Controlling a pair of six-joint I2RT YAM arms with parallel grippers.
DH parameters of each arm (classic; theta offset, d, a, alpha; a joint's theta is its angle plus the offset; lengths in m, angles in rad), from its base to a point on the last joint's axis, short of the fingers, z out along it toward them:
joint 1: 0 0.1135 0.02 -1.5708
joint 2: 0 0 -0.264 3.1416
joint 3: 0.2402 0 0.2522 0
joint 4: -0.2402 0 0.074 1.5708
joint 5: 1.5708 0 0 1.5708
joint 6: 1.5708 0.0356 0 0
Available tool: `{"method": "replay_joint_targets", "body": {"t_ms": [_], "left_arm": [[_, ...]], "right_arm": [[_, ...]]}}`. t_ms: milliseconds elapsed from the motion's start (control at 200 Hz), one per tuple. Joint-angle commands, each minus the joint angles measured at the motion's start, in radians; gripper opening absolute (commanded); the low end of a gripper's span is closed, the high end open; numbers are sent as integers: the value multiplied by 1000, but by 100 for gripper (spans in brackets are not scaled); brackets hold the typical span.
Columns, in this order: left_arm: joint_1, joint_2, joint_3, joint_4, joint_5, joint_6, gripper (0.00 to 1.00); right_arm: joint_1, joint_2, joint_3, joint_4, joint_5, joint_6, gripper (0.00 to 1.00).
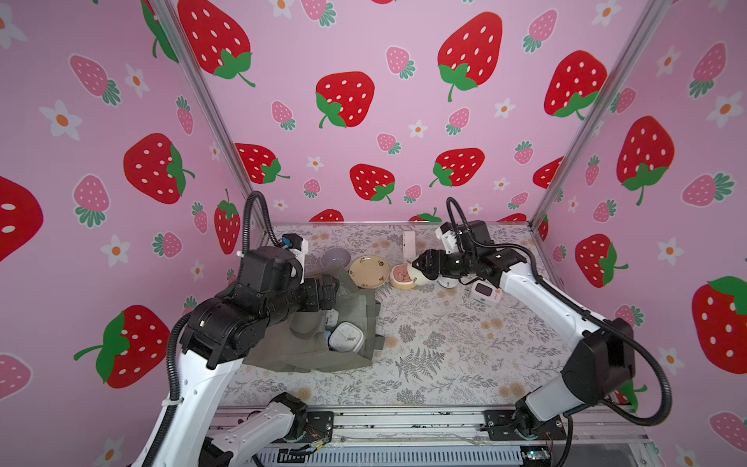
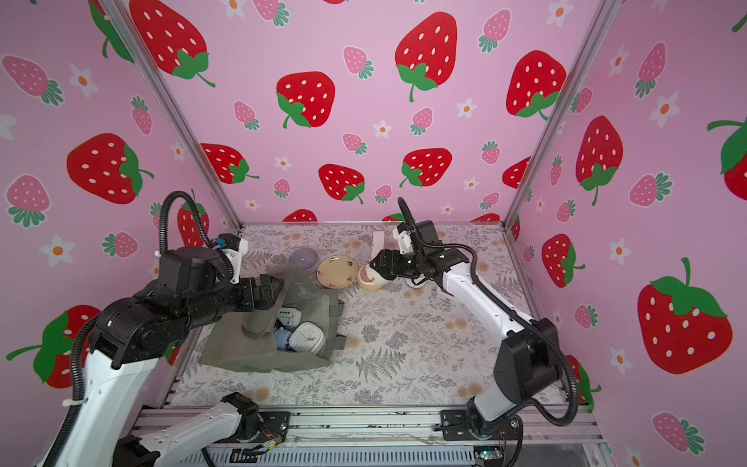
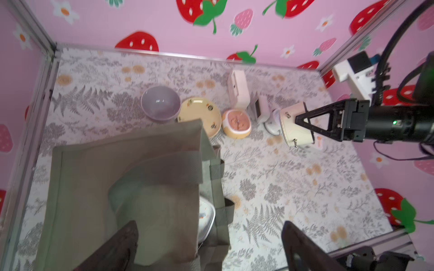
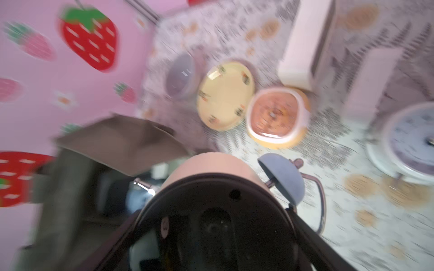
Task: Put the alarm clock into the canvas bag
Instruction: Pick up the alarm from the center of the board, then place the alarm at the canvas bag.
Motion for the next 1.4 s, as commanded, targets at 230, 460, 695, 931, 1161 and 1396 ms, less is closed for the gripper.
{"method": "replay_joint_targets", "body": {"t_ms": [230,460,695,931,1161,1396], "left_arm": [[-488,165,95,463,-361,213,99],[-655,254,20,813,-509,617,99],[-669,288,-1,940,-564,781,99],[-668,332,24,969,-573,711,99],[-666,366,13,963,-605,705,100],[-661,410,46,971,-674,708,93]], "right_arm": [[-26,-125,-212,971,-253,817,72],[-25,-144,-194,1100,-209,958,71],[-25,-157,-182,1150,-216,1027,70],[-20,-182,-188,1178,-204,1048,70],[-5,-196,-187,1210,-215,1066,70],[19,-212,-204,1249,-221,1102,69]]}}
